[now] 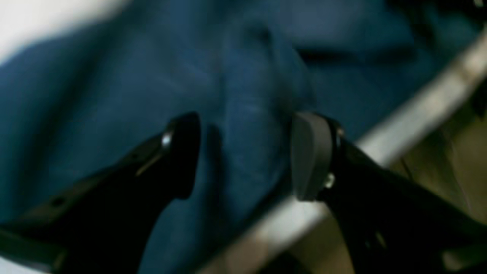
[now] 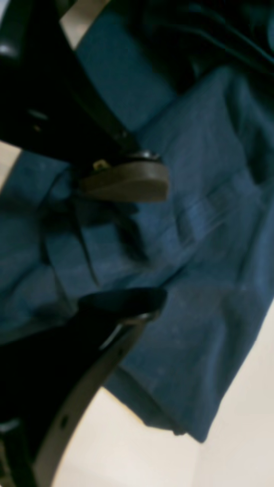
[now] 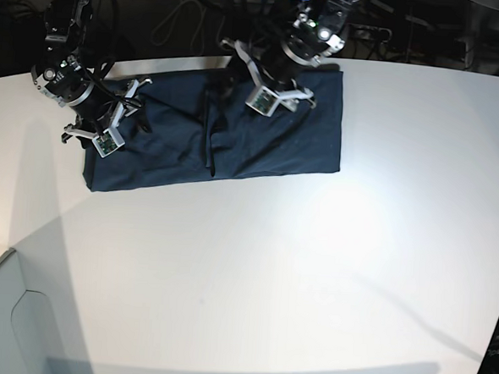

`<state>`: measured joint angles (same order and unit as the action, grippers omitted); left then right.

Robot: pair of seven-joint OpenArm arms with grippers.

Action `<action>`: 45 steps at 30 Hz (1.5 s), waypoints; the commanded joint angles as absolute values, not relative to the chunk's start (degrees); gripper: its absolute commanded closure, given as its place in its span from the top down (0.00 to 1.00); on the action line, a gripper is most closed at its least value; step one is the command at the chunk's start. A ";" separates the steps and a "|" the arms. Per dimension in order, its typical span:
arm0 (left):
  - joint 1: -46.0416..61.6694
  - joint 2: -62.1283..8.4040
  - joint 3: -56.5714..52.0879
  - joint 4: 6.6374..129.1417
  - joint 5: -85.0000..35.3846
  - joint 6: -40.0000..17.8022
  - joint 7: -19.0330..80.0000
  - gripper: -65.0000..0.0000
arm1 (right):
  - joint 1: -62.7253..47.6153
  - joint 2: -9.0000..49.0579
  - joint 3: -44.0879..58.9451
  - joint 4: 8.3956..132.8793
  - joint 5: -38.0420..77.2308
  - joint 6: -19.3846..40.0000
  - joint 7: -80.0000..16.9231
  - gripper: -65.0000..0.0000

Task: Fold the T-shirt properly
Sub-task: 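Release the folded end and raise the left gripper away, then lift the other strip end with the right gripper and fold it over the left fold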

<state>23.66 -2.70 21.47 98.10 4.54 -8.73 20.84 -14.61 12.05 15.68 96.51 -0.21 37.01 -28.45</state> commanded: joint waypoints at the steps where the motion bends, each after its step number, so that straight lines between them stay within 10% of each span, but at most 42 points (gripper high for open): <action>1: 22.90 -2.51 22.73 99.03 4.09 -8.66 18.86 0.56 | -14.29 12.53 17.63 98.33 0.40 37.14 -27.30 0.52; 10: 22.55 -2.68 26.68 104.04 4.09 -8.84 18.77 0.56 | -14.29 9.54 28.00 102.11 0.57 37.14 -27.74 0.54; 17: 23.25 -4.79 22.81 110.90 4.09 -8.57 18.77 0.56 | -14.20 9.27 28.88 97.98 0.57 37.14 -27.74 0.77; 36: 27.47 -4.53 -12.70 111.87 3.74 -8.92 18.77 0.56 | -9.98 9.71 28.79 81.71 0.57 37.23 -27.21 0.78; 41: 27.12 -4.88 -16.22 107.38 -2.51 -8.92 18.77 0.56 | -10.42 9.36 27.56 81.71 0.57 37.32 -27.74 0.49; 45: 27.12 -4.88 -17.10 103.78 -7.52 -8.92 18.77 0.56 | -11.47 9.36 24.66 81.71 0.57 37.32 -27.74 0.01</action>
